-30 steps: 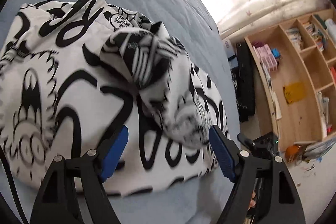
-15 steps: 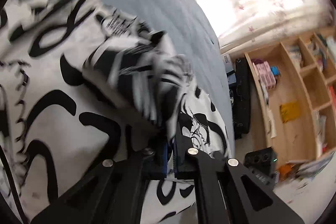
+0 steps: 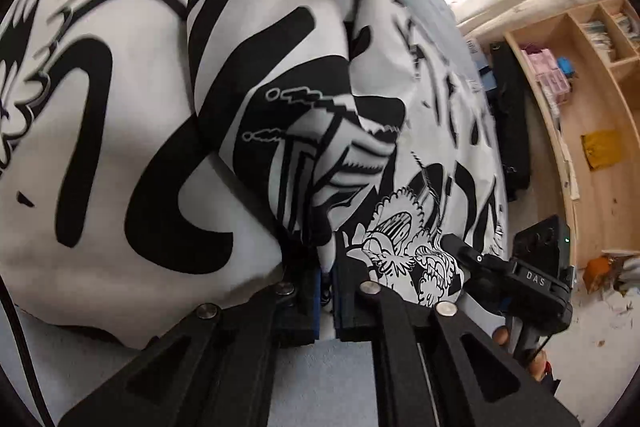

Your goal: Fold large clothes

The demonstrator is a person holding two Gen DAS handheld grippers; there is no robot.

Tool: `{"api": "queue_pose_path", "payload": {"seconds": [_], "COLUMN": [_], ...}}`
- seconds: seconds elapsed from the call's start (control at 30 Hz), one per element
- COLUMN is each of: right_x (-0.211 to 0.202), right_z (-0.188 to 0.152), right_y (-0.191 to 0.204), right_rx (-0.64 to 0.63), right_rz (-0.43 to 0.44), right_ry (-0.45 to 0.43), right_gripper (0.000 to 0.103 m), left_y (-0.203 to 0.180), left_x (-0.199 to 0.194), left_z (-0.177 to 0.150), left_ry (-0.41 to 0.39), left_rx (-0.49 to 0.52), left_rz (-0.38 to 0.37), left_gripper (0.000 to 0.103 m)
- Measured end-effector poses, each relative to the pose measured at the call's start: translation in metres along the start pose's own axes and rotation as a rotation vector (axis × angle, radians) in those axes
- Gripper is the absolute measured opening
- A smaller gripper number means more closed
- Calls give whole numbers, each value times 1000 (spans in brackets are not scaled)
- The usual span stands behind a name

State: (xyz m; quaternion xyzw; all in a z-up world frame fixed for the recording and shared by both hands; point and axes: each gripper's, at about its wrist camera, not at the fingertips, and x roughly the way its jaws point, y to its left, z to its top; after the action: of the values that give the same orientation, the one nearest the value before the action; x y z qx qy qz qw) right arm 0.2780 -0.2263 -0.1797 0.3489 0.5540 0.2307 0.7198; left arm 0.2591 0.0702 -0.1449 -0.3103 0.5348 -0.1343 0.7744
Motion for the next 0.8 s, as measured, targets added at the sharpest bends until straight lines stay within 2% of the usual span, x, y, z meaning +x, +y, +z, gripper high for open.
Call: {"api": "queue_pose_path", "payload": {"seconds": [0.07, 0.13, 0.2, 0.23, 0.33, 0.4, 0.5, 0.63, 0.7, 0.77, 0.8], "right_x": [-9, -21, -37, -45, -60, -64, -58, -41, -31, -28, -29], "right_z": [-1, -2, -3, -3, 8, 20, 41, 60, 67, 71, 72], "right_y": [5, 16, 21, 23, 18, 10, 1, -7, -9, -6, 3], "right_rx": [-49, -113, -150, -157, -114, -63, 10, 72, 94, 57, -9], "right_rz": [-26, -70, -91, -86, -32, -1, 58, 101, 110, 66, 11], "right_ry": [2, -12, -41, -64, -101, -113, -117, -86, -77, -95, -116], "right_gripper": [16, 35, 51, 58, 65, 65, 65, 65, 65, 44, 14], "left_y": [-5, -8, -9, -8, -2, 6, 15, 21, 20, 20, 19], "left_x": [-11, -21, -36, -46, -67, -76, -73, -40, -22, -17, -17], "left_z": [0, 2, 4, 7, 22, 38, 63, 90, 98, 102, 103], "left_ry": [-2, 0, -14, -35, -90, -121, -116, -63, -51, -79, -99], "left_rx": [47, 80, 98, 102, 93, 63, 28, -23, -51, -59, -63], "left_rz": [-5, -5, -20, -30, -60, -74, -108, -83, -94, -78, -67], "left_gripper": [15, 34, 46, 51, 56, 57, 61, 63, 61, 29, 14]}}
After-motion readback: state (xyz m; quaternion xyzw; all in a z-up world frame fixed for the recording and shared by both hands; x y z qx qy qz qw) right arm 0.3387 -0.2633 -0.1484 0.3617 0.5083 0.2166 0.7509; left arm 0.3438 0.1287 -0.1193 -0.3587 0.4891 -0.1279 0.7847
